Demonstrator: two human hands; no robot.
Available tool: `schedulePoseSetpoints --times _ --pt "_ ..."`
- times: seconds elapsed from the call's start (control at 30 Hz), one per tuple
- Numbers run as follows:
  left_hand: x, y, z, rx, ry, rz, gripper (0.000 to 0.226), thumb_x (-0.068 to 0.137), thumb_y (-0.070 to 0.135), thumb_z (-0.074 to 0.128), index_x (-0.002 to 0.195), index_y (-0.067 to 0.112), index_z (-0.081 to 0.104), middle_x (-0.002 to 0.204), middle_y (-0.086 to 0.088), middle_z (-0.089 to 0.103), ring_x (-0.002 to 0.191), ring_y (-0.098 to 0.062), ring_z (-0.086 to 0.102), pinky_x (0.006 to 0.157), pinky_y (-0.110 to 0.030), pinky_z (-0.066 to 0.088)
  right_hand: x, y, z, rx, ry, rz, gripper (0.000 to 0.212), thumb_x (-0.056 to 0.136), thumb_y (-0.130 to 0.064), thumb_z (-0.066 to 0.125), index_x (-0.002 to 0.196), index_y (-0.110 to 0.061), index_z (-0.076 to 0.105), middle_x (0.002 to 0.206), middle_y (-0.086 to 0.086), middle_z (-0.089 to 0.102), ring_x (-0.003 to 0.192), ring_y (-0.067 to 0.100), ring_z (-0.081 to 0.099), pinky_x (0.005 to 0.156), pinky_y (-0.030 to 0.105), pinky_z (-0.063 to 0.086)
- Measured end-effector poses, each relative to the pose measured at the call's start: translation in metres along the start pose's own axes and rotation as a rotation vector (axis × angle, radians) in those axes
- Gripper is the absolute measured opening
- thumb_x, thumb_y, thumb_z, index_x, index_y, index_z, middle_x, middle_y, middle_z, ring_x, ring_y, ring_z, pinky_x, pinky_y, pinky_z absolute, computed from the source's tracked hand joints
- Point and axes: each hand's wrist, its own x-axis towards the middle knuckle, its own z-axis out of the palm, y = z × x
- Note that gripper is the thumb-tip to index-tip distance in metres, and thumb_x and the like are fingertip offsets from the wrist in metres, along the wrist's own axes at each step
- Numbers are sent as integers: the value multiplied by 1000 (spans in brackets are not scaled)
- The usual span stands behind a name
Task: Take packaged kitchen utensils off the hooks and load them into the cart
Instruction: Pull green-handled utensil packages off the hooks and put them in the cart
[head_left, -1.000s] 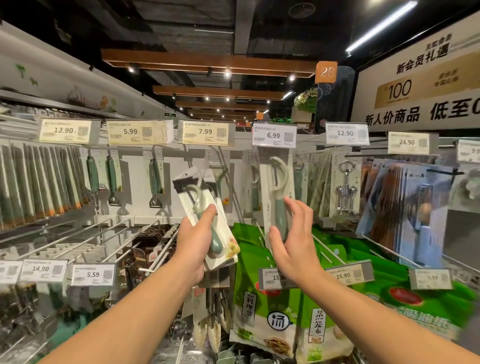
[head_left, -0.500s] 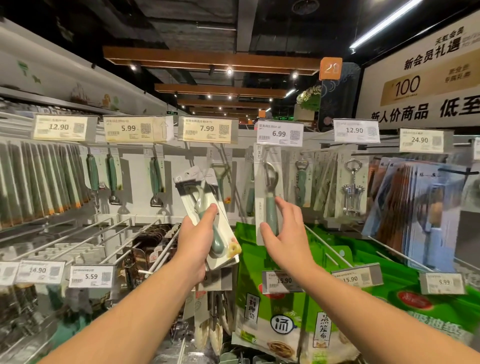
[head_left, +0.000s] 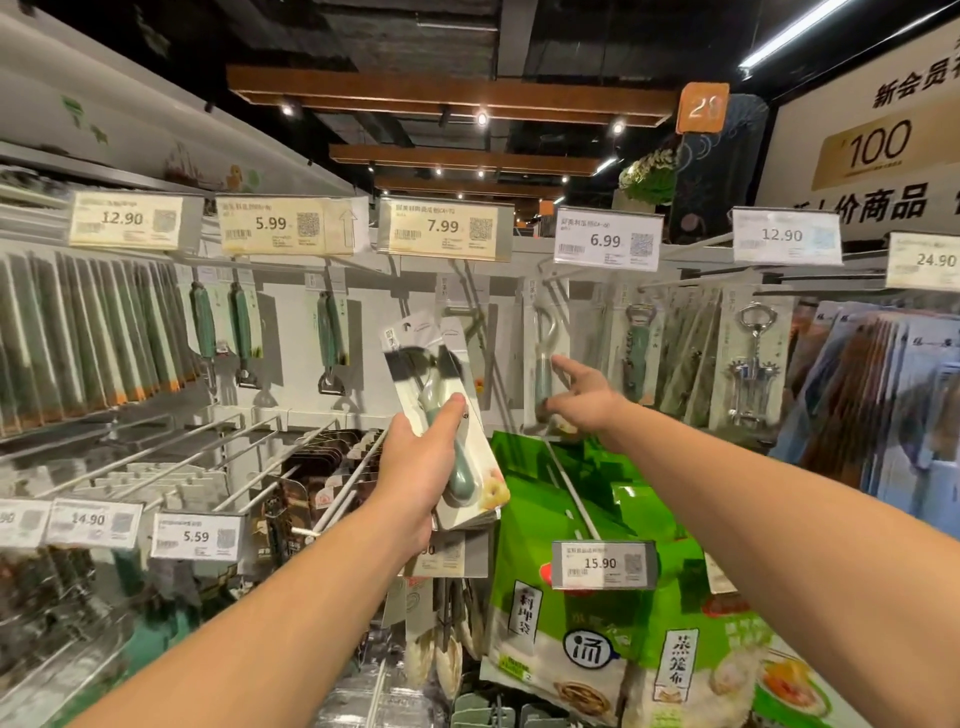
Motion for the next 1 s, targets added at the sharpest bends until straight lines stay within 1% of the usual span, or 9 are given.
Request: schedulePoseSetpoints --times 0.07,0.2,0.33,0.47,0.57,0.63,0.77,0.83,1.0 --pt "4 0 -3 13 -7 1 36 97 49 70 122 25 58 112 -5 75 101 -25 73 83 -42 57 6 5 2 42 13 21 76 91 -5 71 156 -23 37 125 -2 60 102 19 60 110 42 42" --pt "7 5 -9 27 -10 26 39 92 48 77 121 28 61 114 -5 76 105 -27 72 99 -53 56 -17 -1 8 -170 282 -83 57 96 -20 65 150 -25 46 141 7 58 67 6 55 78 29 53" --pt "6 14 -8 0 -3 52 41 91 41 81 123 28 59 114 -4 77 102 -26 76 97 -55 59 -64 -10 32 -161 195 -495 65 92 -43 66 150 -25 42 138 0 54 102 12 64 91 37 58" --pt "0 21 -2 -37 6 65 68 75 52 89 127 28 53 122 -8 73 107 -31 74 92 -57 61 -90 -8 52 -325 4 -759 97 76 -64 74 156 -29 31 131 -6 47 102 0 53 88 27 51" --pt "6 14 1 -53 14 34 114 39 80 89 137 42 47 138 -10 65 119 -37 68 87 -61 61 -102 -15 63 -275 68 -742 108 67 -66 78 156 -26 31 131 -6 48 105 -1 49 95 24 48" --pt "8 13 1 -60 24 -4 120 32 88 87 138 52 44 147 -9 59 122 -39 66 83 -63 61 -106 -19 67 -235 94 -706 107 66 -59 81 156 -27 33 132 -6 50 115 4 49 101 29 48" --pt "-17 28 2 -77 -5 -31 63 87 61 76 133 27 48 128 -12 69 104 -38 75 85 -65 61 -111 -23 71 -183 123 -660 89 71 -38 81 152 -30 45 133 -6 61 121 7 55 106 32 47" --pt "-19 27 1 -106 -15 -41 43 94 64 65 118 31 51 125 -10 71 109 -33 74 96 -58 60 -114 -24 73 -171 146 -639 74 77 -34 73 148 -26 53 120 -2 66 111 11 60 101 35 50" --pt "-9 9 -6 -111 -113 -109 102 64 95 59 144 31 55 139 -9 68 121 -28 70 102 -54 57 -119 -26 81 -156 195 -543 62 85 -31 64 146 -32 51 114 -1 59 107 14 57 97 35 49"
